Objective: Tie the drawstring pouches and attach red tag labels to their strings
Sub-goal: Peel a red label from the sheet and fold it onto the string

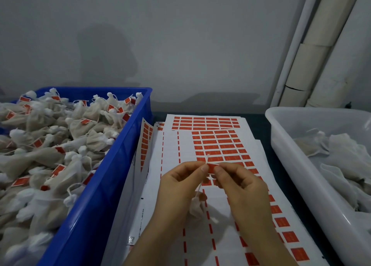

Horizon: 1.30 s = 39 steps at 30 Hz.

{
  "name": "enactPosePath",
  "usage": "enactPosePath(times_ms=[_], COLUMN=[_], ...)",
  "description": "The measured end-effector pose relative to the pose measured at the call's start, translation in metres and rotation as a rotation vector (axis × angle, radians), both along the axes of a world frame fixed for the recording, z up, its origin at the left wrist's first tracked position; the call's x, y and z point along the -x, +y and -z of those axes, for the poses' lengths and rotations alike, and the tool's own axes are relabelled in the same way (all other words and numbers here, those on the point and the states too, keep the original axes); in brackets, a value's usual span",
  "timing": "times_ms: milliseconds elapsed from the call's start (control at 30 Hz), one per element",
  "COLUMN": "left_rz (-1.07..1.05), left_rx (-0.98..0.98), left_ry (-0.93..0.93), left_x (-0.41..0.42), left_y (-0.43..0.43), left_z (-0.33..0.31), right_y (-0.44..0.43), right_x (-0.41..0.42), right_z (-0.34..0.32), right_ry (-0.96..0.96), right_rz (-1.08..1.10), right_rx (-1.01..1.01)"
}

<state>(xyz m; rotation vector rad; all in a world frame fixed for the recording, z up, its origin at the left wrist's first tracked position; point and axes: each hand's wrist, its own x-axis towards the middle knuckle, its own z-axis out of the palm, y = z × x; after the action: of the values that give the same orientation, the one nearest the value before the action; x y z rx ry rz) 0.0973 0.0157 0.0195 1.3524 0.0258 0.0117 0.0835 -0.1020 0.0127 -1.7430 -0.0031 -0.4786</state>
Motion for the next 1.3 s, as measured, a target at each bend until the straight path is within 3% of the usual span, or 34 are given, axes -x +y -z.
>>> enactPosePath(times_ms=[200, 567, 800, 967, 1100, 1200, 1300], left_rz=[0.001, -0.075, 0.022, 0.230, 0.380, 0.376, 0.370], left_rx=[0.021, -0.250, -0.157, -0.299, -0.545, -0.718, -0.726], left_ry=[-0.027, -0.185, -0.125, -0.094, -0.037, -0.045, -0.059], left_x=[0.001, 0.002, -0.003, -0.005, -0.005, -0.006, -0.006], left_y=[-0.001, -0.001, 0.004, 0.013, 0.015, 0.011, 0.009], left_z=[-0.001, 0.005, 0.003, 0.003, 0.004, 0.009, 0.014], right_y=[0.003, 0.004, 0.002, -0.004, -0.011, -0.015, -0.016], right_x=[0.001, 0.004, -0.001, -0.007, -0.012, -0.019, -0.021], right_z=[0.000, 0.001, 0.003, 0.005, 0.006, 0.011, 0.012], right_ry=[-0.012, 0.005, 0.057, 0.123, 0.207, 0.328, 0.348], right_rz=[-0.005, -0.004, -0.013, 0.018, 0.018, 0.092, 0.106], right_rx=[0.003, 0.024, -0.143, -0.352, -0.494, -0.520, -0.528])
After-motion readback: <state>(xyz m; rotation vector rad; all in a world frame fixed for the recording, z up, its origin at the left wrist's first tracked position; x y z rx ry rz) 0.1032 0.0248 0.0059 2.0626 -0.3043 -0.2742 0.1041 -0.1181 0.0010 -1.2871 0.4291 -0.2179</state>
